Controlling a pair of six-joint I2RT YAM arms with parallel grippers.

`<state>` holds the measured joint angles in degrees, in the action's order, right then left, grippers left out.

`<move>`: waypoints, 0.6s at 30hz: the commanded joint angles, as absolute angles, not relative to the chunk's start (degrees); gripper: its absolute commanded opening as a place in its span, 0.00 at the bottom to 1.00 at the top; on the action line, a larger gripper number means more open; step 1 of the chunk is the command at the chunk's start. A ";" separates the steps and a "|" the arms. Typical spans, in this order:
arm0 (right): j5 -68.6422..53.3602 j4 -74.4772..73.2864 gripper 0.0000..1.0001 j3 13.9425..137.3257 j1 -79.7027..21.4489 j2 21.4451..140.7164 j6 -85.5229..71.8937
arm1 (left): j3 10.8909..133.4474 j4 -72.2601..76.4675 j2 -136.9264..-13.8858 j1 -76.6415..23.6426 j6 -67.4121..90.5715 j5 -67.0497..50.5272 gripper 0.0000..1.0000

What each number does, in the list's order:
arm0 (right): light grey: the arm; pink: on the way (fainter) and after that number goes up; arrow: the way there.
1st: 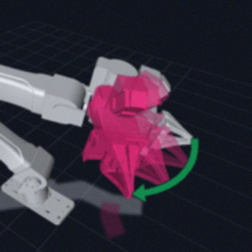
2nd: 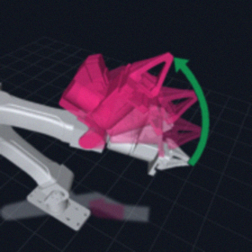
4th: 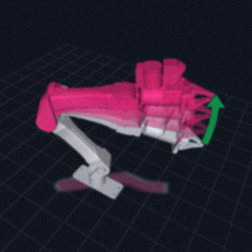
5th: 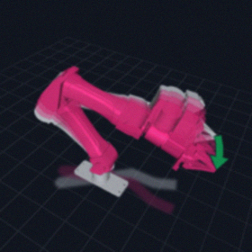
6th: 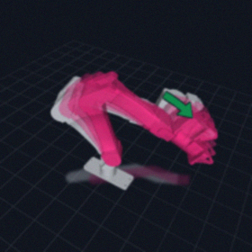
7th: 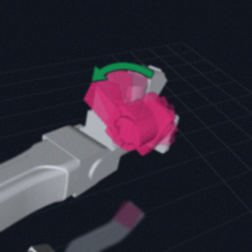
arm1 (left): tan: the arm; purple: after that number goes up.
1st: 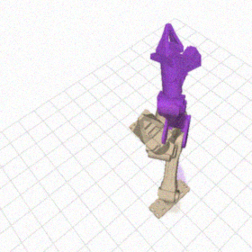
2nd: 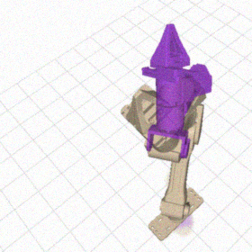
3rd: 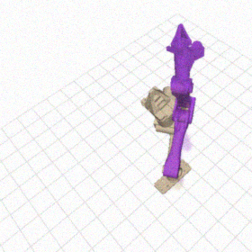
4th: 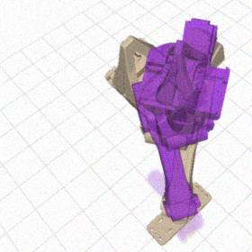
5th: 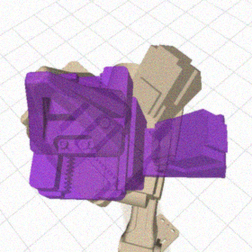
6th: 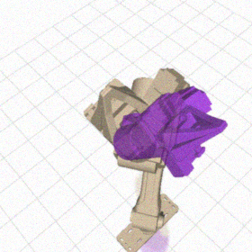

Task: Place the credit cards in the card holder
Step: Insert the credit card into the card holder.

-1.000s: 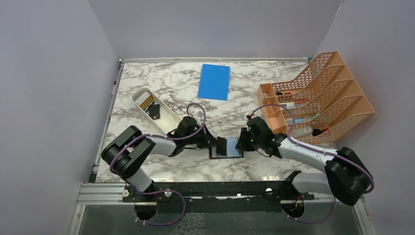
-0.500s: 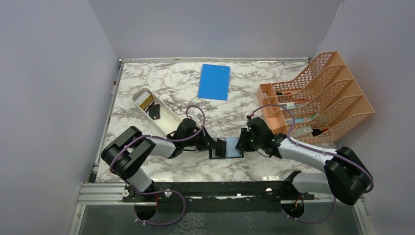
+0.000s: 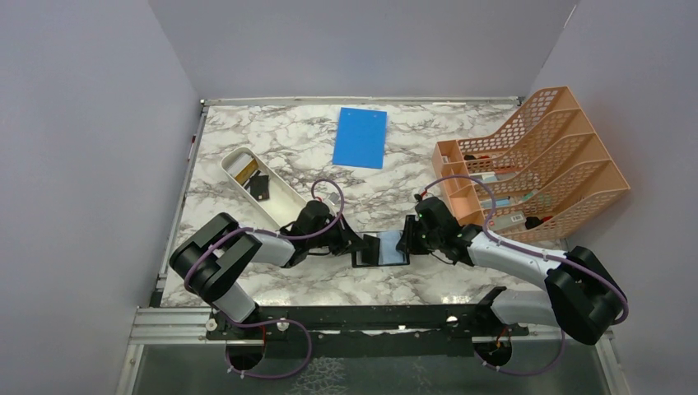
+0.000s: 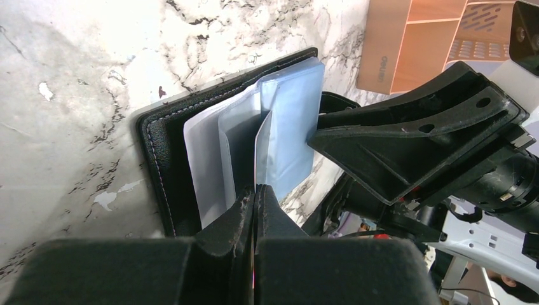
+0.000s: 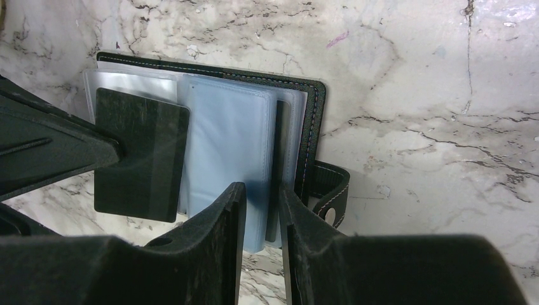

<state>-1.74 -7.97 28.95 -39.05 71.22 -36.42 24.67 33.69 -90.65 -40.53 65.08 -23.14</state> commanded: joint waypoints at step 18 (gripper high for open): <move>-2.01 -5.13 0.30 27.85 -39.11 71.95 -37.18 | 27.07 37.82 -93.01 -42.64 65.84 -20.32 0.00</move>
